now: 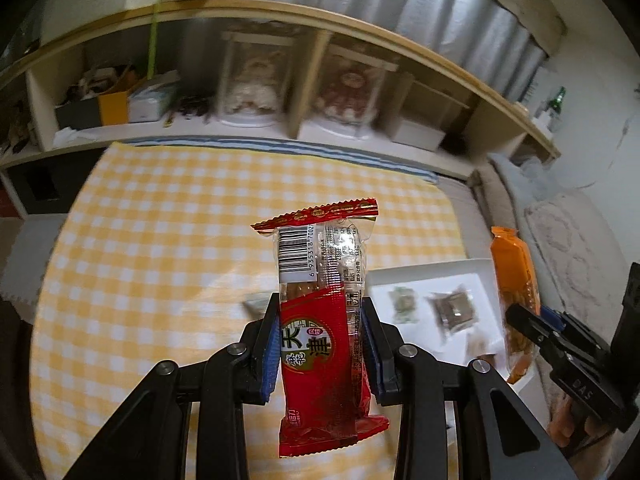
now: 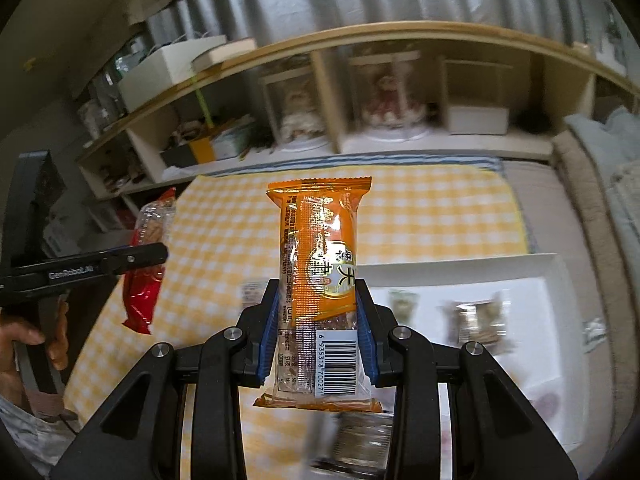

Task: Organize snacks
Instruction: 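Carry the red bar and orange bar over the white tray with both tools, then open both tools to drop the red and orange bars into the tray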

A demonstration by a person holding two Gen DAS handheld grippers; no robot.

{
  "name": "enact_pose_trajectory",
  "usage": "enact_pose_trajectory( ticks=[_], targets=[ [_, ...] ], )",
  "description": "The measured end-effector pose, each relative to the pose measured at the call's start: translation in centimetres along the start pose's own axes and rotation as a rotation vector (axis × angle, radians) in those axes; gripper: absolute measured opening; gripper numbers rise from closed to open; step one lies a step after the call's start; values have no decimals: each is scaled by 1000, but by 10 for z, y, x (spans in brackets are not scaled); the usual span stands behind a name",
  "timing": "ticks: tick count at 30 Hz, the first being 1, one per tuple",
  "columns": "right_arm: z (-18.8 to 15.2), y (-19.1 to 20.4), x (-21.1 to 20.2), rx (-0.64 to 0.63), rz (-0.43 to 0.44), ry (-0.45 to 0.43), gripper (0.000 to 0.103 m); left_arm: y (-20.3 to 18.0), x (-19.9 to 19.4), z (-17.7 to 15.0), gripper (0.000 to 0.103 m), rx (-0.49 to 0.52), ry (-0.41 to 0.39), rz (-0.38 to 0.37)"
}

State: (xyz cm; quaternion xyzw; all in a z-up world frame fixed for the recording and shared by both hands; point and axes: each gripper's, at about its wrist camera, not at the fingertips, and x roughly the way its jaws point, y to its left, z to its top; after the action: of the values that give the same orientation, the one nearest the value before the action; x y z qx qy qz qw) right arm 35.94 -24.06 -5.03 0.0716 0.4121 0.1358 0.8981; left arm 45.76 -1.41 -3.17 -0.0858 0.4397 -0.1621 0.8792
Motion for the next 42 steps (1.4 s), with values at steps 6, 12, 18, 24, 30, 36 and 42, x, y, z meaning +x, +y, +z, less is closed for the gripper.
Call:
enact_pose_trajectory(
  ticks=[6, 12, 18, 24, 30, 36, 42],
  targets=[
    [1, -51, -21, 22, -72, -4, 35, -47, 30, 0, 35, 13, 33, -53],
    [-8, -102, -33, 52, -144, 15, 35, -82, 82, -4, 35, 17, 100, -82],
    [-22, -147, -33, 93, -182, 52, 35, -100, 136, -3, 35, -8, 165, -86],
    [-31, -175, -19, 78, -197, 92, 35, -103, 191, 0, 35, -39, 209, -35],
    [-29, -190, 11, 50, -203, 150, 35, -102, 227, 3, 36, -46, 231, 10],
    [-24, -206, 50, 58, -228, 226, 35, -102, 236, 2, 44, -11, 209, 24],
    [-21, -220, 79, 71, -252, 285, 40, -102, 240, -2, 56, 34, 210, 28]
  ],
)
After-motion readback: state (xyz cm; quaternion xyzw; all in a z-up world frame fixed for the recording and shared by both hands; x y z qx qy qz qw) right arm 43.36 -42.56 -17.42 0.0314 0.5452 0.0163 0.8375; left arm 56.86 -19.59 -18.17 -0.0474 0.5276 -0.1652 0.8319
